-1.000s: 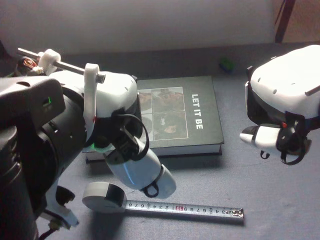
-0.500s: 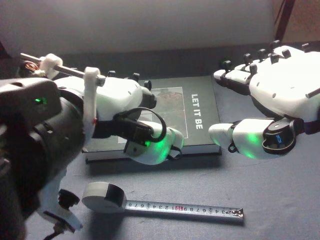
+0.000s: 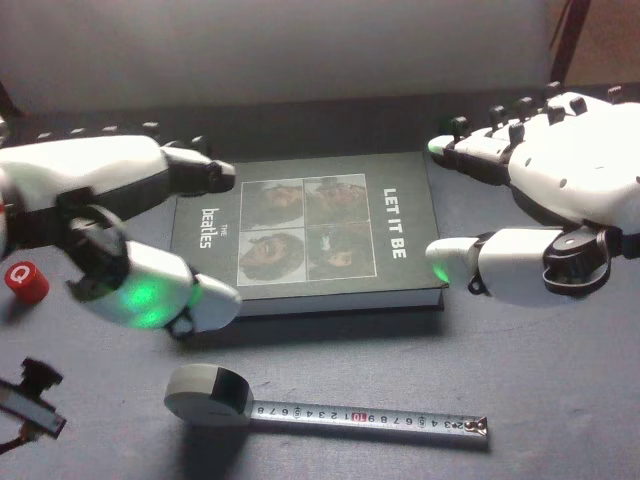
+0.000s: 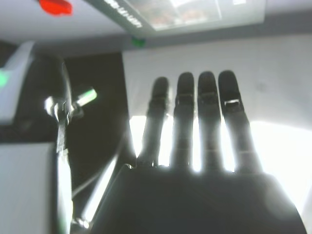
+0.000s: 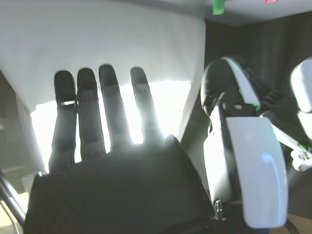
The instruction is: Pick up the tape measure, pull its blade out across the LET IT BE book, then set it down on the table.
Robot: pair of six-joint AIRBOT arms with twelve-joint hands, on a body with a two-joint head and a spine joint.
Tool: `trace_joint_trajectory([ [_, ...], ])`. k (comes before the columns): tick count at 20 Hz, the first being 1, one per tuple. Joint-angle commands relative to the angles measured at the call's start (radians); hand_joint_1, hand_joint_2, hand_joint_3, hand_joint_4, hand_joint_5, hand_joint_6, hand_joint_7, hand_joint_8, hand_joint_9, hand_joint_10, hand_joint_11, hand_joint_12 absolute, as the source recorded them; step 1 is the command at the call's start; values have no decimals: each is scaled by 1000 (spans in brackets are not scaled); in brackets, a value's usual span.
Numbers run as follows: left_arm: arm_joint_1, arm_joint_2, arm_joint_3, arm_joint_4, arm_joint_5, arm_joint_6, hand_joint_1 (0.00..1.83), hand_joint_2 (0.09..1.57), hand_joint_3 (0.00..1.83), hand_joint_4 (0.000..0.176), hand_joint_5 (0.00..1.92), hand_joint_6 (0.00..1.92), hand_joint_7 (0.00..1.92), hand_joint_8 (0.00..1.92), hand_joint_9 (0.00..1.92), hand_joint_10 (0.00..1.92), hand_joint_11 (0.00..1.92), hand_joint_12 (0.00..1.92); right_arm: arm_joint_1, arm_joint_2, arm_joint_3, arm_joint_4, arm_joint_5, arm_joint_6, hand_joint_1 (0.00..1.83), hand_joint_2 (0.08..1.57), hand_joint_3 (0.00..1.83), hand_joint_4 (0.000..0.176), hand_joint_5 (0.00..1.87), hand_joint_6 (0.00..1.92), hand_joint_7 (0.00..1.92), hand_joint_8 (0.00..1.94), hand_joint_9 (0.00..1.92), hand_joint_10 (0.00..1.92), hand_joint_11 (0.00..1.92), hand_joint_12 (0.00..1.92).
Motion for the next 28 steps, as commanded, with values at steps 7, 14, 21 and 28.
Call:
trace_joint_trajectory([
  [7,144,71,23,80,310,-279,1038,1064,0,0,219,4,250,6,232,5,0,699,-17,19,21,-294,47,214,61,1195,0,92,109,0,167,0,192,6,0,737],
  [14,288,80,31,514,383,-763,1119,1079,2,0,486,15,491,12,425,12,107,792,20,10,20,-93,-10,63,57,1196,1,92,109,0,176,4,206,7,0,764],
  [21,562,17,34,1587,46,-1927,1126,1091,1,0,624,11,621,12,536,14,203,780,31,8,7,-68,-16,37,57,1198,1,92,119,1,185,1,229,8,0,788],
  [28,614,-15,54,1659,-59,-1988,1129,1090,0,0,614,1,634,8,533,5,213,774,28,8,-1,-68,-19,45,57,1197,0,90,120,1,196,4,214,0,0,774],
])
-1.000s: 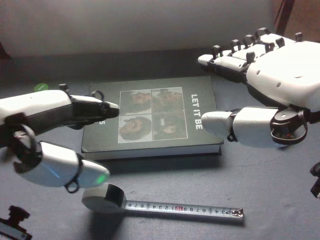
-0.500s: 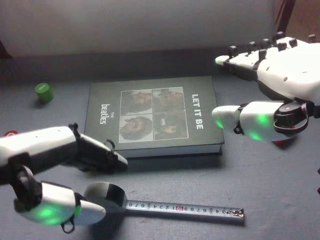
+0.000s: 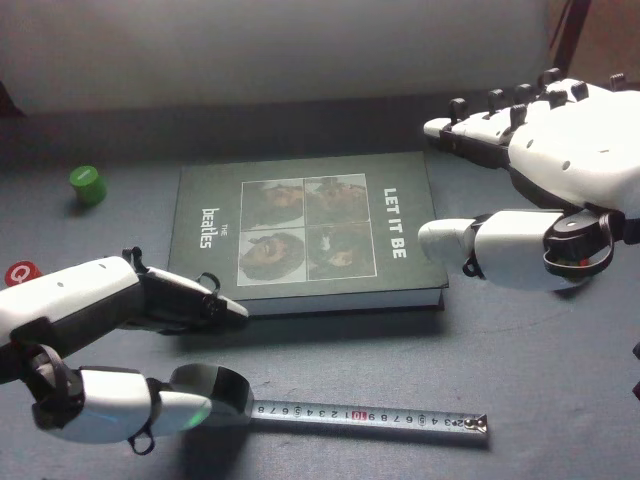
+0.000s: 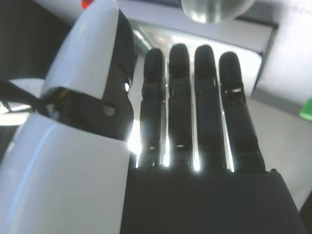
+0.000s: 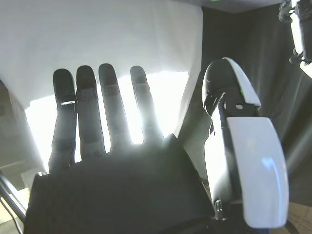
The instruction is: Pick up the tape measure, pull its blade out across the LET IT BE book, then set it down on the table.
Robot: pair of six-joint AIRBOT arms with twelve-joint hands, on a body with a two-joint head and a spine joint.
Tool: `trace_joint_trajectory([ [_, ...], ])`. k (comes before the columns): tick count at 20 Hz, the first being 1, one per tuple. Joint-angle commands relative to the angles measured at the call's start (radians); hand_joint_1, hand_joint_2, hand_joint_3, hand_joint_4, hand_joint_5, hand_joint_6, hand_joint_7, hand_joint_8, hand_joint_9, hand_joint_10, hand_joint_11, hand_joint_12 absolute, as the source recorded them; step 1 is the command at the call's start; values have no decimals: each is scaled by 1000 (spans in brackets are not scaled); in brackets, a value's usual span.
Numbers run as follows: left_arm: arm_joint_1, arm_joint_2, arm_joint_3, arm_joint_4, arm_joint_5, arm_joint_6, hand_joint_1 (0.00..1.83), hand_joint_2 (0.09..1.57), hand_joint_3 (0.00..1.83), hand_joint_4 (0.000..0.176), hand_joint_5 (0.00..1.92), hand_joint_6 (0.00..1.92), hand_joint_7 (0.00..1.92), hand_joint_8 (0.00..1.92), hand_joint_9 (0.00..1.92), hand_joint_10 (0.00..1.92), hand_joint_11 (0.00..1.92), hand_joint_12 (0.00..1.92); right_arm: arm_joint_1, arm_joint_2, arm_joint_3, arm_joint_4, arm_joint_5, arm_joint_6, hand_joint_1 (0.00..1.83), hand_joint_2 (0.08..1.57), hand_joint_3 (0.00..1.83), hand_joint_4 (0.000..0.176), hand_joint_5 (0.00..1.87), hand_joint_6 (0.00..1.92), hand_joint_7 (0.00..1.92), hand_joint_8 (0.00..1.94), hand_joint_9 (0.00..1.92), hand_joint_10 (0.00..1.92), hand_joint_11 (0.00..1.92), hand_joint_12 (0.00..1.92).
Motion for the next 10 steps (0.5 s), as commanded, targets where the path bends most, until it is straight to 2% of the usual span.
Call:
trace_joint_trajectory([
  [1,-2,-9,6,9,-123,-11,1129,1090,0,0,614,1,634,7,534,5,215,773,10,3,-7,-69,-25,7,57,1197,0,90,119,0,198,4,212,0,0,774],
  [5,16,-62,30,-34,-215,-28,1132,1090,0,0,622,4,637,6,535,4,216,770,10,3,-8,-68,-25,10,58,1197,0,90,120,0,202,3,217,2,0,784],
  [10,89,-109,59,-47,-351,-79,1136,1091,0,0,606,2,651,8,559,10,243,776,11,3,-8,-68,-21,21,57,1198,0,90,119,0,202,0,219,1,0,768],
])
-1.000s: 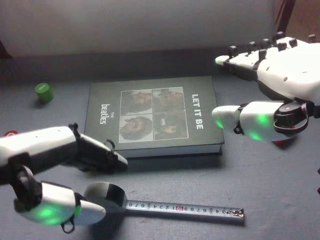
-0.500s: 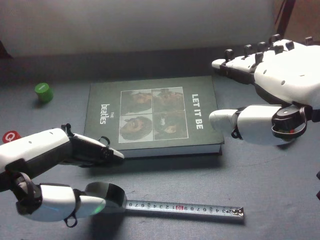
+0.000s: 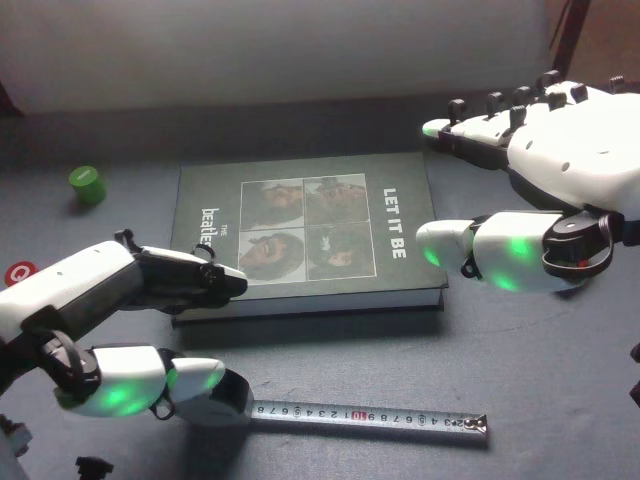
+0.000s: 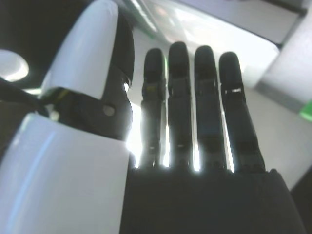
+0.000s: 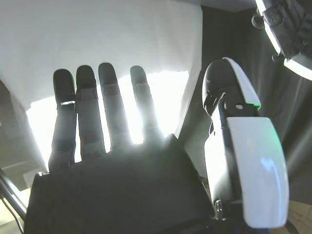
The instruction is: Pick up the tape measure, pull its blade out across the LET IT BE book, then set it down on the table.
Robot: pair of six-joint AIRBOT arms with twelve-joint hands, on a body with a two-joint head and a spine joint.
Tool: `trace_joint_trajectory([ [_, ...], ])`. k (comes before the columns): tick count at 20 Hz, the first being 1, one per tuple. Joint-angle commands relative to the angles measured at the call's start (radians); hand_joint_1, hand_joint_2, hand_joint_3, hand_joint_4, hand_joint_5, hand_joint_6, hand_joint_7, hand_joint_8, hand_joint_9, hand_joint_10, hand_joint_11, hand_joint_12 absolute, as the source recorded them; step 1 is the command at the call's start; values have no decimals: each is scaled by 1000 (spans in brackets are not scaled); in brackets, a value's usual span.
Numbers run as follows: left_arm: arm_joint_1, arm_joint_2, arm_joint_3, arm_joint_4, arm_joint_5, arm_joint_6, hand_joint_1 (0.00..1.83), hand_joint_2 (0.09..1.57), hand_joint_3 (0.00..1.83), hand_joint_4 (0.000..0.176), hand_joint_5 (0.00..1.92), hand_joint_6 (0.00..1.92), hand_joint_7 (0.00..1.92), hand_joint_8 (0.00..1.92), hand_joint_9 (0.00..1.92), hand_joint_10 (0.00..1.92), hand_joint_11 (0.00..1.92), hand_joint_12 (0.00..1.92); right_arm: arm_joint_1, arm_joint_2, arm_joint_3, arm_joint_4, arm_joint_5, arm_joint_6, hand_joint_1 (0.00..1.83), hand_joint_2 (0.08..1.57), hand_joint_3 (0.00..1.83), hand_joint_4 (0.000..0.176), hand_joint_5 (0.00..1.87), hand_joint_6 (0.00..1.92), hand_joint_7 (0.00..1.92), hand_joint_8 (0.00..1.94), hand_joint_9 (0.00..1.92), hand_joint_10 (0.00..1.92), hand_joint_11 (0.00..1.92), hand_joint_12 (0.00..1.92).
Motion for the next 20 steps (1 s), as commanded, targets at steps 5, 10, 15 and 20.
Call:
trace_joint_trajectory([
  [5,73,-28,13,33,-203,-48,1138,1091,0,0,595,0,649,4,551,4,249,775,13,3,-4,-69,-18,12,57,1198,0,90,124,1,204,1,224,2,0,797],
  [10,120,-47,18,57,-254,-61,1138,1092,0,0,608,5,649,2,570,10,262,777,13,3,-5,-69,-13,17,56,1198,0,90,127,2,205,1,232,3,0,816],
  [15,136,-70,31,57,-284,-58,1140,1092,0,0,615,6,659,5,565,5,263,774,19,3,-5,-63,-8,18,56,1198,0,89,127,1,204,0,230,2,0,816],
  [20,160,-83,31,66,-302,-53,1149,1095,1,0,625,7,670,6,580,8,281,779,19,3,-5,-63,-8,17,56,1198,0,89,128,1,206,1,230,1,0,816],
])
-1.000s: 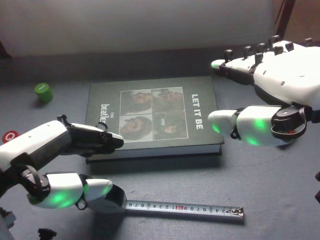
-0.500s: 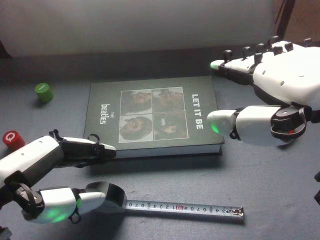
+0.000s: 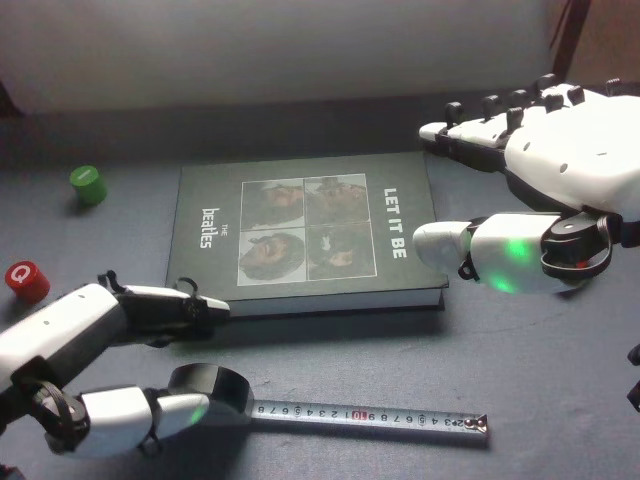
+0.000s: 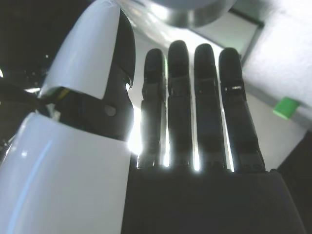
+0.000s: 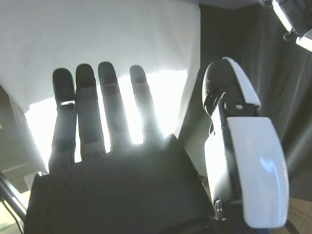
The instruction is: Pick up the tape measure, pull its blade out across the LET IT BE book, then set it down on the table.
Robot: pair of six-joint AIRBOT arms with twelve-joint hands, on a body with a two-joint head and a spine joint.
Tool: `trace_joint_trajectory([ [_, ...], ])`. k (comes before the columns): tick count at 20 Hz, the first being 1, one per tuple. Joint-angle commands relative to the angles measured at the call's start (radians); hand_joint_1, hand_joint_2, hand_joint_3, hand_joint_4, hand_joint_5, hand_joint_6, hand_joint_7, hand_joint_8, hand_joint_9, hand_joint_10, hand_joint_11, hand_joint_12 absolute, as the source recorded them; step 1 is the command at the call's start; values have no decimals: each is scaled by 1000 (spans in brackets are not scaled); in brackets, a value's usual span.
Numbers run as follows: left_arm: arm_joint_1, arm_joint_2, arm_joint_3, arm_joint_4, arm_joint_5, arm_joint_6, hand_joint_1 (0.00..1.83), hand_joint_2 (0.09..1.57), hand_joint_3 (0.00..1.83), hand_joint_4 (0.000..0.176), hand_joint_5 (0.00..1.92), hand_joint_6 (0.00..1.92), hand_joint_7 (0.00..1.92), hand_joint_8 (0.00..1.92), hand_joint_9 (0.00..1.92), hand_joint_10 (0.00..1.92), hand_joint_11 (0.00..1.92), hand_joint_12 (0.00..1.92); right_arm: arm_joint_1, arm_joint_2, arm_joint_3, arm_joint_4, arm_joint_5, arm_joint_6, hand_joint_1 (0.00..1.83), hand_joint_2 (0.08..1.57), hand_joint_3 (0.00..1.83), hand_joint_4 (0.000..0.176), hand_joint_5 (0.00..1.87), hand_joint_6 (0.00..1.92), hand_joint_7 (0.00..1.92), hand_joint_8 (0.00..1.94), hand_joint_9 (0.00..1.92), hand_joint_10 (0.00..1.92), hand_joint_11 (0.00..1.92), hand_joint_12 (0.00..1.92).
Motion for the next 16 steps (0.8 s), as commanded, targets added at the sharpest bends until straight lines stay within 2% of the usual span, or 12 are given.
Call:
trace_joint_trajectory([
  [1,-7,-10,4,28,-115,0,1151,1095,1,0,627,7,670,6,579,7,280,778,19,3,-5,-64,-18,8,56,1198,0,86,128,1,205,0,230,1,0,806],
  [16,34,-74,26,26,-154,23,1174,1080,0,0,606,0,664,2,578,2,275,771,23,3,-5,-64,-14,7,57,1200,1,82,128,0,204,1,213,0,0,771],
])
